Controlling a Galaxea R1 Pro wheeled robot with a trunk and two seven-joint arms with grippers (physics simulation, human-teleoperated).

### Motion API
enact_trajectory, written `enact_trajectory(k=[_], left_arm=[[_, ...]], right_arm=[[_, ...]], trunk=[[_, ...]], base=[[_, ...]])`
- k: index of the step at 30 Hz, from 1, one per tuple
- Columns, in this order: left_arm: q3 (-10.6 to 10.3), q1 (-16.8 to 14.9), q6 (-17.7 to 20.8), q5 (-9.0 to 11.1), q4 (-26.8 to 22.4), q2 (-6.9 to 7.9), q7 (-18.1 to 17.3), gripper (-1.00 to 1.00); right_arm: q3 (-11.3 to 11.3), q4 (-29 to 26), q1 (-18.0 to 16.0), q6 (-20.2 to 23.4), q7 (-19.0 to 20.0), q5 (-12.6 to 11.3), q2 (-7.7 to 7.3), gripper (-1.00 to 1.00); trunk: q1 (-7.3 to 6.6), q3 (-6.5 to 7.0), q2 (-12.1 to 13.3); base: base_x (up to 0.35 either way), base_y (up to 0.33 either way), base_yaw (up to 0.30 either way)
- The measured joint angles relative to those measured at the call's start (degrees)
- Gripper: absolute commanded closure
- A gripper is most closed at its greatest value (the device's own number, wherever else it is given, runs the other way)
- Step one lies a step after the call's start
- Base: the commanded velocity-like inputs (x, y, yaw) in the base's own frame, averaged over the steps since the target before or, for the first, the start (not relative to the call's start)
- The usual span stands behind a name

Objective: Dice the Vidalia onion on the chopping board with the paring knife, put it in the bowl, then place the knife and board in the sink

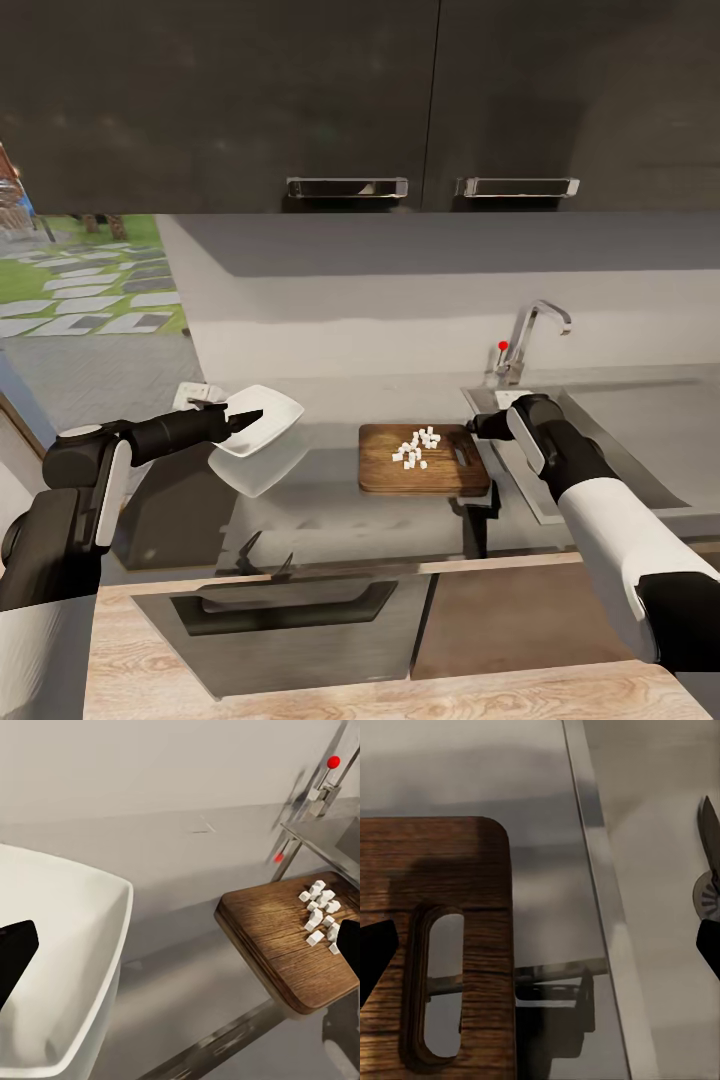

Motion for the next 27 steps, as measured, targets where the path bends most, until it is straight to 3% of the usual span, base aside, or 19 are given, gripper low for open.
enact_trajectory(k=[9, 27], left_arm=[[0.06, 0.00, 0.00, 0.00, 0.00, 0.00, 0.00, -1.00], [0.07, 0.00, 0.00, 0.00, 0.00, 0.00, 0.00, -1.00]], right_arm=[[-0.13, 2.94, 0.00, -0.07, -0.50, 0.07, 0.20, -1.00], [-0.14, 3.51, 0.00, -0.09, -0.77, 0.12, 2.52, -1.00]], trunk=[[0.00, 0.00, 0.00], [0.00, 0.00, 0.00]], base=[[0.000, 0.000, 0.000], [0.000, 0.000, 0.000]])
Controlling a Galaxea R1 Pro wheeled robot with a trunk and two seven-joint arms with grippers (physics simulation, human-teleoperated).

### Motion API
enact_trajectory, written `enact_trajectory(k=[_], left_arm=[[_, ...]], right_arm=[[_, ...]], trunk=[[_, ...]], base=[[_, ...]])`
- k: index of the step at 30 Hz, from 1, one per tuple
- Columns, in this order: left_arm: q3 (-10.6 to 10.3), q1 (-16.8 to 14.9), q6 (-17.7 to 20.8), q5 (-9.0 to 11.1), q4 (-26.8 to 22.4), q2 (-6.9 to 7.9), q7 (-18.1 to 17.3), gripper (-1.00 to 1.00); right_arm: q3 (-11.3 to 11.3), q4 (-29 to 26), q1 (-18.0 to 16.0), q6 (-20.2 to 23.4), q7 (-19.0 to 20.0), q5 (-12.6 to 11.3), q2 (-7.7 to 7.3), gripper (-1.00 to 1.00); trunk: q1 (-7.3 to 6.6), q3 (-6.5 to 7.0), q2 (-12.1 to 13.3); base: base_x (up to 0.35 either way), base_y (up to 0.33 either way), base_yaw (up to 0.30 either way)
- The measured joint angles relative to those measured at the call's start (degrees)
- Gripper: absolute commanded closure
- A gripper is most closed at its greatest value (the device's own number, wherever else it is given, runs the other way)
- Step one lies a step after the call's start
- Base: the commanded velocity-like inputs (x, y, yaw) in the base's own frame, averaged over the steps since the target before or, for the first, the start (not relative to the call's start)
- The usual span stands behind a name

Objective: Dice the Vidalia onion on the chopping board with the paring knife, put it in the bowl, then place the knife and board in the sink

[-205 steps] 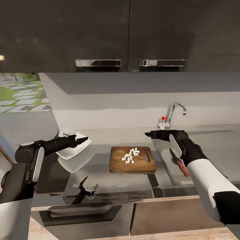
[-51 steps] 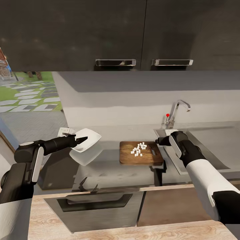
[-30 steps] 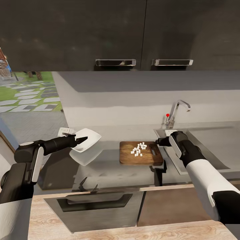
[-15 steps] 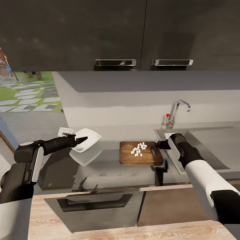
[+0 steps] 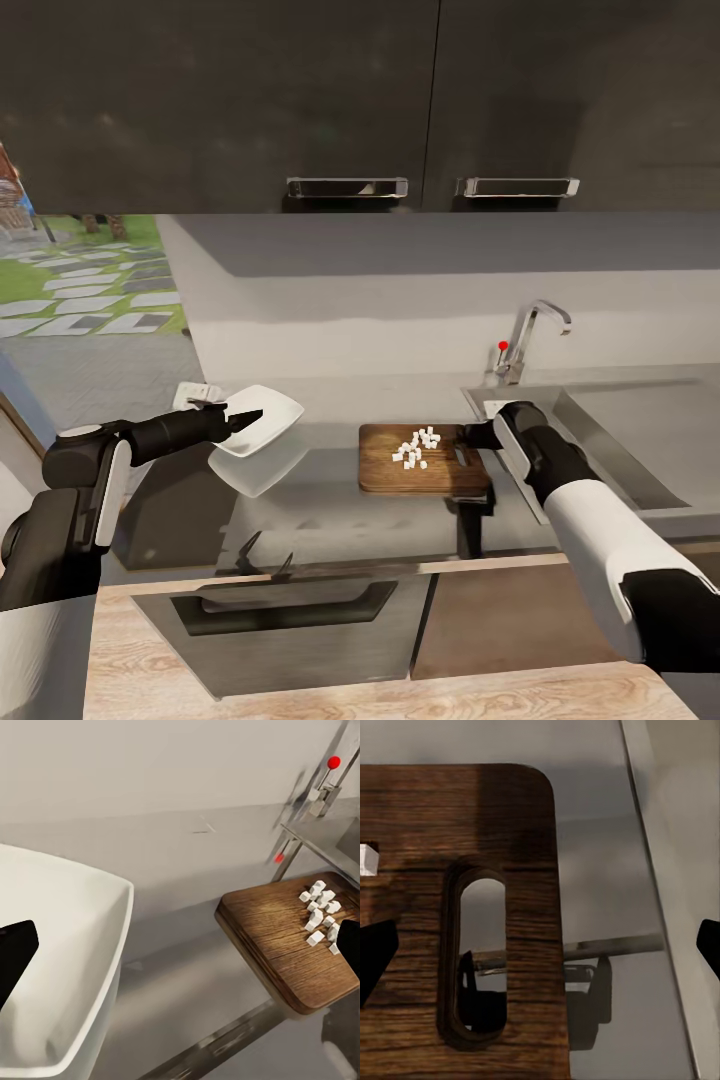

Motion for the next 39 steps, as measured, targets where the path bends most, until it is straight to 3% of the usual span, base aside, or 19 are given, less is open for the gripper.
enact_trajectory(k=[9, 39], left_arm=[[0.00, 0.00, 0.00, 0.00, 0.00, 0.00, 0.01, -1.00], [0.00, 0.00, 0.00, 0.00, 0.00, 0.00, 0.06, -1.00]], right_arm=[[-0.01, 0.04, 0.00, -0.08, -2.85, 0.04, 0.09, -1.00], [-0.05, 3.19, 0.00, -0.18, -3.14, -0.05, 0.61, -1.00]], trunk=[[0.00, 0.00, 0.00], [0.00, 0.00, 0.00]], base=[[0.000, 0.000, 0.000], [0.000, 0.000, 0.000]])
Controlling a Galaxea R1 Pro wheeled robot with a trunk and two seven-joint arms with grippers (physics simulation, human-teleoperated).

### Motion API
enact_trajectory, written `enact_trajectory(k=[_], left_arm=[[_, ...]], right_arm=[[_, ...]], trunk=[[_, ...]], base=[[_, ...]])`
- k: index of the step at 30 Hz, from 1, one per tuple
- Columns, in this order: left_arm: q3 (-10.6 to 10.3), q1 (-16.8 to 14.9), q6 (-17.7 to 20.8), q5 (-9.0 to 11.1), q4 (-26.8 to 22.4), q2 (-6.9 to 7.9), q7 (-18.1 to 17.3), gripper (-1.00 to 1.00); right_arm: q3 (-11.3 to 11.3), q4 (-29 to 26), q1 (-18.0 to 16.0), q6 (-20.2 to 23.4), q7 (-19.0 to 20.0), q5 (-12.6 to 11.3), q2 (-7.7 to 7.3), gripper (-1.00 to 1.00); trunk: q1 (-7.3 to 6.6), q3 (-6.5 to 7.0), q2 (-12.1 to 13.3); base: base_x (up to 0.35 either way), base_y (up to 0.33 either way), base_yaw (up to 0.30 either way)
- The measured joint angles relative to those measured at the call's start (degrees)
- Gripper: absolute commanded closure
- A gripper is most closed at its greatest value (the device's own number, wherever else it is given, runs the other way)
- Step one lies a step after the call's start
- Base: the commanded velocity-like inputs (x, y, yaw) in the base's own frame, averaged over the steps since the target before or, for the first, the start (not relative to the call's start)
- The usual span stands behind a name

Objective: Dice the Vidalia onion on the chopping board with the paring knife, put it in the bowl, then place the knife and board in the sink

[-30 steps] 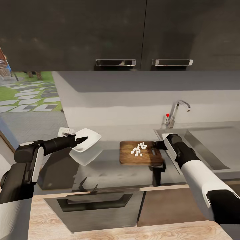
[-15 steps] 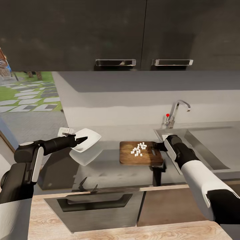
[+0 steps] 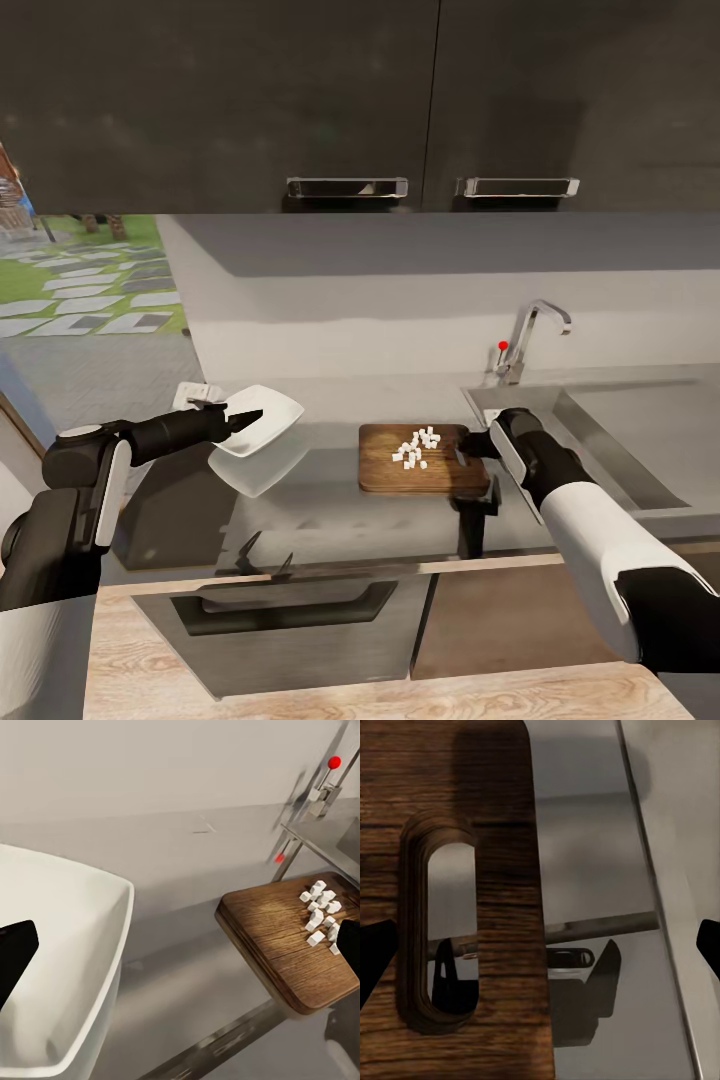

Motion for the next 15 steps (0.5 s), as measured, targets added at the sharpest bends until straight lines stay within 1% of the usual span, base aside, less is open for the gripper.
enact_trajectory(k=[15], left_arm=[[0.00, 0.00, 0.00, 0.00, 0.00, 0.00, -0.03, -1.00]], right_arm=[[0.00, -0.16, 0.00, 0.00, -0.01, -0.08, 0.01, -1.00]], trunk=[[0.00, 0.00, 0.00]], base=[[0.000, 0.000, 0.000]])
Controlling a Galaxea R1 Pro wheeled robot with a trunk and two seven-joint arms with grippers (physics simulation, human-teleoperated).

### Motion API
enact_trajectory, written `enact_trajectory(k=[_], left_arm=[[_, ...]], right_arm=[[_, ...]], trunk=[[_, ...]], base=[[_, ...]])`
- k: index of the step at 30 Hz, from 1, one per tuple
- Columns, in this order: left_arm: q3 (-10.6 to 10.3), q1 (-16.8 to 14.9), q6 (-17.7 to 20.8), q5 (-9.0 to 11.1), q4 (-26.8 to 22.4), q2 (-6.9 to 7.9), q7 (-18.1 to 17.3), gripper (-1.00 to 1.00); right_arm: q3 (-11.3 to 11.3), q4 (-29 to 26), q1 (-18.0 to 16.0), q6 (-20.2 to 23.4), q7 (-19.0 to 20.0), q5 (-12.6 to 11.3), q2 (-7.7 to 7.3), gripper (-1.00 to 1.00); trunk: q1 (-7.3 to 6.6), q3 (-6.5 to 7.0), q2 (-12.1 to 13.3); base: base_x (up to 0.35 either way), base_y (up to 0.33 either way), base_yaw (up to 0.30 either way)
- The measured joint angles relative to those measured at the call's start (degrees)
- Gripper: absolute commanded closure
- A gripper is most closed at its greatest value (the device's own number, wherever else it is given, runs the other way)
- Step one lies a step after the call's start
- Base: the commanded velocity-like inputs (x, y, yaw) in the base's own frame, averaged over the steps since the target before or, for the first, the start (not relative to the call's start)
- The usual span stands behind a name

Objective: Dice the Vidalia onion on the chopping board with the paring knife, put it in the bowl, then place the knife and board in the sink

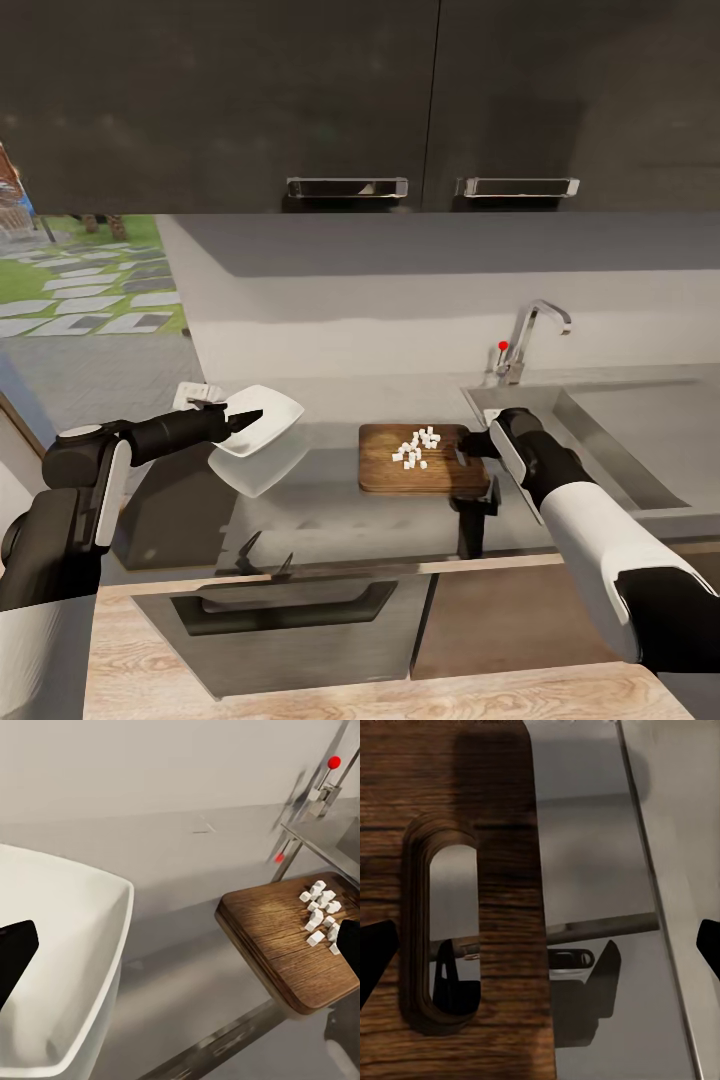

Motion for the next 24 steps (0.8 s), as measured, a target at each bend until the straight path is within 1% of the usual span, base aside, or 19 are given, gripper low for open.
enact_trajectory(k=[10, 15, 24], left_arm=[[-0.05, 0.00, 0.00, -0.01, 0.00, 0.00, 0.00, -1.00], [-0.08, 0.00, 0.00, -0.01, 0.00, 0.00, -0.02, -1.00], [-0.09, 0.00, 0.00, -0.01, 0.00, 0.00, -0.03, -1.00]], right_arm=[[-0.05, -1.26, 0.00, 0.00, 0.01, -0.01, 0.00, -1.00], [0.01, -2.60, 0.00, 0.08, 0.00, -0.01, 0.00, -1.00], [-0.04, -2.89, 0.00, 0.09, 0.01, -0.01, 0.00, -1.00]], trunk=[[0.00, -0.30, 0.00], [0.00, -0.71, 0.00], [0.00, -1.53, 0.00]], base=[[0.000, 0.000, 0.000], [0.000, 0.000, 0.000], [0.000, 0.000, 0.000]])
